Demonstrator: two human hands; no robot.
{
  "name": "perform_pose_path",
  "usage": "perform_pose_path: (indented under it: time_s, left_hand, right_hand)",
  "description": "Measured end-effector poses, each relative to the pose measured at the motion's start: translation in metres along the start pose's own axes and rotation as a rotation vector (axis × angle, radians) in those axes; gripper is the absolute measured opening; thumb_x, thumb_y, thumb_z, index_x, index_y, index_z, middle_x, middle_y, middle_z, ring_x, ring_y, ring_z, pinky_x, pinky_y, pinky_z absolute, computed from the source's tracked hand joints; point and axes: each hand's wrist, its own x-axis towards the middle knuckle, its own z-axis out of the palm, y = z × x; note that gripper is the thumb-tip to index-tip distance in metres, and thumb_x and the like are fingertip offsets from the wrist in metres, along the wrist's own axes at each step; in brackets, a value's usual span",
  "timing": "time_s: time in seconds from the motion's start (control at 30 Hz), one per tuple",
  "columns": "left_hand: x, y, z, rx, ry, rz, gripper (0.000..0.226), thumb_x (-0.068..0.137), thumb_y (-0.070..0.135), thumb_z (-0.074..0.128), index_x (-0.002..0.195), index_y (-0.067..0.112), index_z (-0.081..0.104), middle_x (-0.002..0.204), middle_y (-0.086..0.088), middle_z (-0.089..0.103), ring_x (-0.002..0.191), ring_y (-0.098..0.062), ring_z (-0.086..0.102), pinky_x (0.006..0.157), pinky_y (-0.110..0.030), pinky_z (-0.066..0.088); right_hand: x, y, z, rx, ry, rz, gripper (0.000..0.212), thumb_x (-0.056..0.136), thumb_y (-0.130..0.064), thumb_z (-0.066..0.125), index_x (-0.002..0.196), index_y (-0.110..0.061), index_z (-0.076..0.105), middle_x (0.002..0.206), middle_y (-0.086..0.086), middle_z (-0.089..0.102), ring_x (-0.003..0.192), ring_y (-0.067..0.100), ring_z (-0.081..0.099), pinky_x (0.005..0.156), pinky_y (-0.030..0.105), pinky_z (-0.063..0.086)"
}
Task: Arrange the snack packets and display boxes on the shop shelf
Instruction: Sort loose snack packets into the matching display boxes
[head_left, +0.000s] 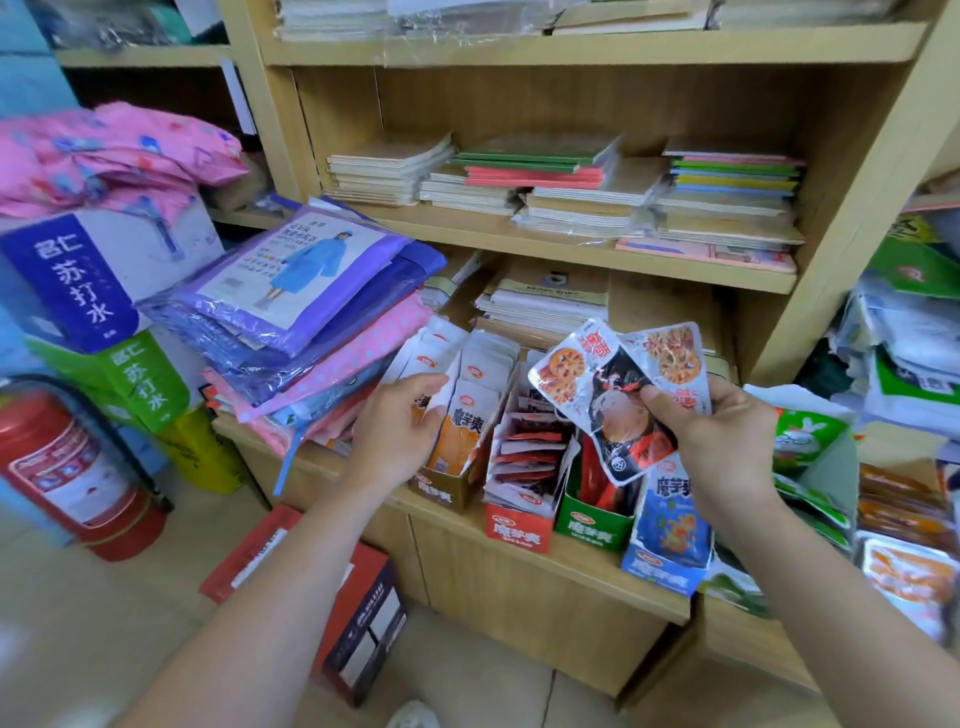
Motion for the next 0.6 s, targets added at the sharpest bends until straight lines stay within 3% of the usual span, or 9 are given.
perform_pose_path:
  time_s: [0.13,0.23,0.43,0.6]
  left_hand:
    - [0.008,-0.003,0.006,0.265,-0.27,0.181,0.055,0.094,0.027,0.063,0.144,0.041,0.047,0.149,0.018,0.048,0.136,-0.019,0.036,0.112,-0.045,0.029]
    - [0.011,0.005,0.016,0.373,-0.395,0.174,0.062,0.099,0.024,0.052,0.151,0.049,0.029,0.159,0.027,0.022,0.141,-0.013,0.015,0.106,-0.038,0.015]
    - [0.02,0.009,0.02,0.454,-0.325,0.205,0.043,0.101,0.033,0.046,0.139,0.052,0.04,0.138,0.024,0.04,0.126,-0.014,0.026,0.088,-0.032,0.014]
    - [0.02,0.013,0.013,0.442,-0.275,0.209,0.03,0.098,0.052,0.05,0.126,0.046,0.058,0.114,0.021,0.043,0.116,-0.012,0.029,0.09,-0.034,0.022]
  right_hand:
    - [0.001,0.001,0.009,-0.043,0.017,-0.047,0.012,0.084,-0.01,0.078,0.09,-0.02,0.076,0.088,-0.001,0.078,0.075,0.02,0.075,0.07,0.041,0.062]
    - [-0.001,0.006,0.014,-0.11,0.011,-0.101,0.014,0.084,-0.01,0.078,0.088,-0.023,0.075,0.088,-0.003,0.077,0.073,0.012,0.074,0.068,0.038,0.063]
    - [0.003,0.014,0.019,-0.178,0.008,-0.123,0.014,0.084,-0.02,0.079,0.082,-0.033,0.074,0.081,-0.013,0.077,0.078,0.018,0.075,0.075,0.049,0.061]
    - [0.002,0.013,0.02,-0.187,0.016,-0.134,0.018,0.084,-0.019,0.079,0.084,-0.035,0.073,0.081,-0.016,0.075,0.078,0.012,0.075,0.075,0.047,0.062]
